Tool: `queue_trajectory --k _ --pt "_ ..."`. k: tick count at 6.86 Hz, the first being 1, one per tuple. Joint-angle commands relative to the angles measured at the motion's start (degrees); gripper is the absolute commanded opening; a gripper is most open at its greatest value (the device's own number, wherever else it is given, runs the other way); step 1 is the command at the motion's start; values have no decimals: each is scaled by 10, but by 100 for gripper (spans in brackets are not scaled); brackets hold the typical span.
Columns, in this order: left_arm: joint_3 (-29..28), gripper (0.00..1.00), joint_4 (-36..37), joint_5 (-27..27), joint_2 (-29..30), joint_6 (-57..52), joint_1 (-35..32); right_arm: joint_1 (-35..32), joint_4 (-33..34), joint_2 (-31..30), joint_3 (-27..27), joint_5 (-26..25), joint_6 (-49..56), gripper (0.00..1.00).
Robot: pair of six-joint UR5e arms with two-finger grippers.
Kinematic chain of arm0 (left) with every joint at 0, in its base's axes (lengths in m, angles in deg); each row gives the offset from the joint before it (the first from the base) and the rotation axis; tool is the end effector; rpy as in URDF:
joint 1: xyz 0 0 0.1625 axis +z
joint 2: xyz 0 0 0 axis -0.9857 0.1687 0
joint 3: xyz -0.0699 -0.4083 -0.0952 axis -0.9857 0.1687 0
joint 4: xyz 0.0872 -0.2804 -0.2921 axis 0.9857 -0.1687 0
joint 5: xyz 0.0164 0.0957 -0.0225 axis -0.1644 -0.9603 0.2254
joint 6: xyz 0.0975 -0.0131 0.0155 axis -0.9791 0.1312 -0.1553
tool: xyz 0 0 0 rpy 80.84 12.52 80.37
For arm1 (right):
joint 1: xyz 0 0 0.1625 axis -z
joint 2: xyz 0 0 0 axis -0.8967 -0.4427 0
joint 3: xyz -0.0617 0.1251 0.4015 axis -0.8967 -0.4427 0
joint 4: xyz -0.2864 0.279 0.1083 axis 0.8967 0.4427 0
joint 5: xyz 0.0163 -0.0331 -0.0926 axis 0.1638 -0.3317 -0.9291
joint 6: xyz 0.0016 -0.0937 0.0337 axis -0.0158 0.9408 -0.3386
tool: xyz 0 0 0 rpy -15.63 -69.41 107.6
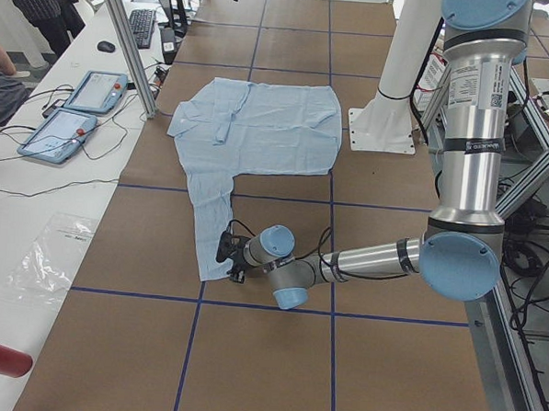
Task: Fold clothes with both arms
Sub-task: 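Lower the left gripper onto the other sleeve cuff and grasp it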
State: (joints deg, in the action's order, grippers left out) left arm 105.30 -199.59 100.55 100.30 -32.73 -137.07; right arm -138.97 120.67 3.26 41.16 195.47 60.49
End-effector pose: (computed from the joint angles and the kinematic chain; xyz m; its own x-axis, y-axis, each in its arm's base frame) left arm 0.1767 -0.4517 0.7021 0.5869 0.0457 -0.8084 0.3690 0.8736 0.3172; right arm -0.0932 -0.6302 0.3739 0.6804 -0.1477 0.7179 -0.1034 0.9504 0.2935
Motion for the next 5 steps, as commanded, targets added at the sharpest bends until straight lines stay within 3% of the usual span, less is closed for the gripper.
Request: queue_trajectory --k 1,4,5 --pt "-2 55 1 0 0 -1 1 0 0 0 0 0 0 100" --pt "-3 53 2 0 0 -1 1 0 -1 -1 1 0 0 100" --pt "-4 43 3 -1 0 -1 1 -1 -1 -1 1 0 0 100"
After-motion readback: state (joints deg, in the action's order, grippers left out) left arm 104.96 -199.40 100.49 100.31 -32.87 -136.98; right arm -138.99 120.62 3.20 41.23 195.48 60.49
